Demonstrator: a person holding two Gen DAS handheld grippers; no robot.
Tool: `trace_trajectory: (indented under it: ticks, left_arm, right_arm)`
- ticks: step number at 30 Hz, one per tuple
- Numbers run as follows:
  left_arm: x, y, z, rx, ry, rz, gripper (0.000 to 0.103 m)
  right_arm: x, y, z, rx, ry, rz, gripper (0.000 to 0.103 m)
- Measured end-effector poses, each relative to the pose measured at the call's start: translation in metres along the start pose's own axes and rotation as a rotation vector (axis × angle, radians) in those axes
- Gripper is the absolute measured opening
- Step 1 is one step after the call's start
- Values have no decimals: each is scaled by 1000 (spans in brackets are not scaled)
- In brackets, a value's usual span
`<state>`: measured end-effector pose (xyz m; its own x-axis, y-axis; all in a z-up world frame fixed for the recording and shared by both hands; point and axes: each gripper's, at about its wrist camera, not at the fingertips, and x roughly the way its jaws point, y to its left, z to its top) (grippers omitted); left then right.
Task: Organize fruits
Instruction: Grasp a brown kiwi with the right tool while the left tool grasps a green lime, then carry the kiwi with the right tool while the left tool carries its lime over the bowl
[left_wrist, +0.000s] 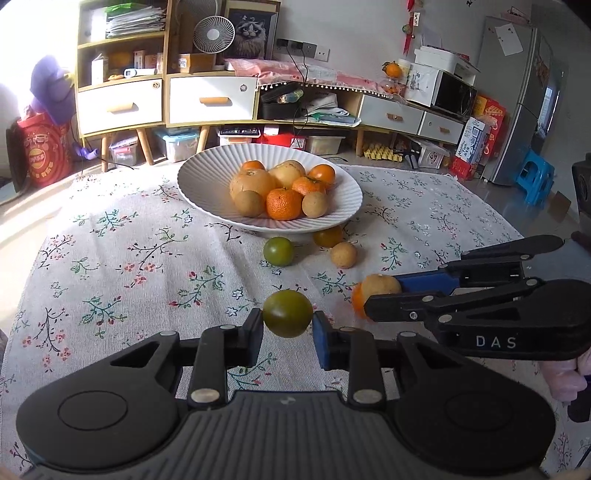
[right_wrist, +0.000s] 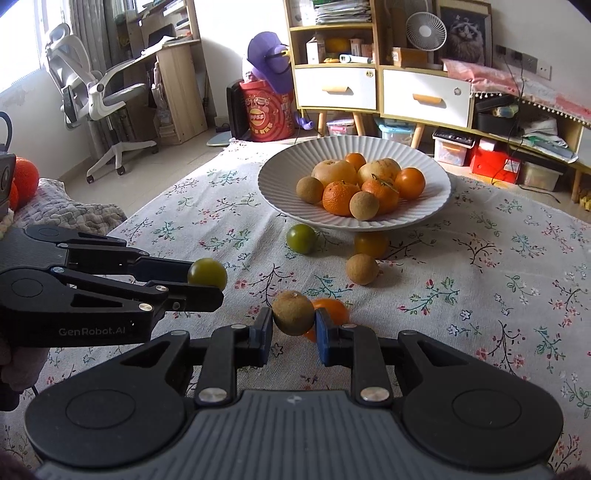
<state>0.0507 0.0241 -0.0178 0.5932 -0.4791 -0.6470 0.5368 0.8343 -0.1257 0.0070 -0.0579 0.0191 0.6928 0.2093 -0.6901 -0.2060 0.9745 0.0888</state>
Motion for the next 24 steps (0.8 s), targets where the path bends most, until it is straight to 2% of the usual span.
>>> trace_trajectory:
  ticks: [11, 24]
  left_arm:
    - [8, 2, 28, -42, -40, 10, 16]
    - [29, 18, 54, -115, -61, 99, 16]
  right_arm:
    - [5, -16, 28, 61, -62, -47, 22]
    - [17, -42, 45, 124, -87, -121, 22]
